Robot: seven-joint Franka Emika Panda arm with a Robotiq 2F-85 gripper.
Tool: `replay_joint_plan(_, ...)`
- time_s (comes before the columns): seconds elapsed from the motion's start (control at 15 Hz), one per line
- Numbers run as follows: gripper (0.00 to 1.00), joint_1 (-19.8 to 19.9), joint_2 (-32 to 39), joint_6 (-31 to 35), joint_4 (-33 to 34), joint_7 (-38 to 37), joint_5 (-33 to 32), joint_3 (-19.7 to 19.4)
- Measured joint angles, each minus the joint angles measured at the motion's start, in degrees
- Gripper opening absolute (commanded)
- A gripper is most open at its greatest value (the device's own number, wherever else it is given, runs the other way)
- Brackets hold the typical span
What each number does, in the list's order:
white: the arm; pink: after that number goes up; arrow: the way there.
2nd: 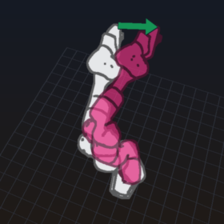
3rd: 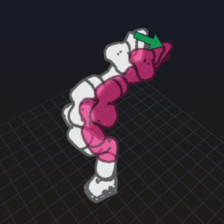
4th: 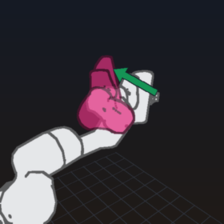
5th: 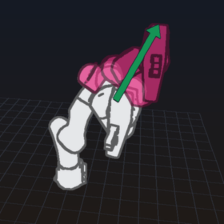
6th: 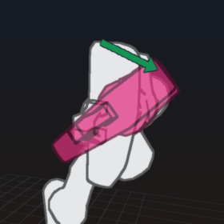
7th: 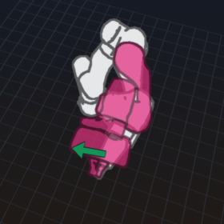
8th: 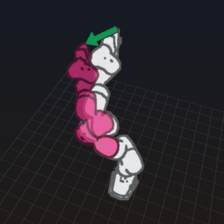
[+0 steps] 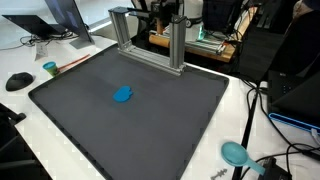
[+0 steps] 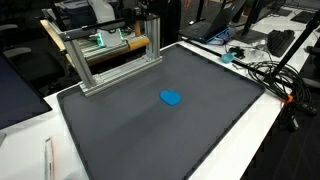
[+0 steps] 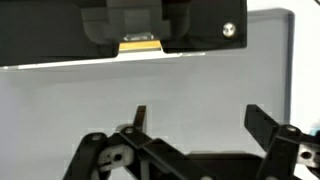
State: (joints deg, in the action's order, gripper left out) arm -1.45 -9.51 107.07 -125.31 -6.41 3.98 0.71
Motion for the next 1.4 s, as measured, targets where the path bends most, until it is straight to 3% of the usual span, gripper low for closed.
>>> replay_joint_plan(0.27,1.0,0.3,0.4,6.6,0.6,-7.0,-1.3,0.1)
replay_joint_plan(0.6,1.0,1.3,2.0,8.3,3.0,-14.3,-5.6,0.1)
replay_joint_plan(1.4,1.0,1.3,7.5,14.3,10.2,-15.0,-7.4,0.8)
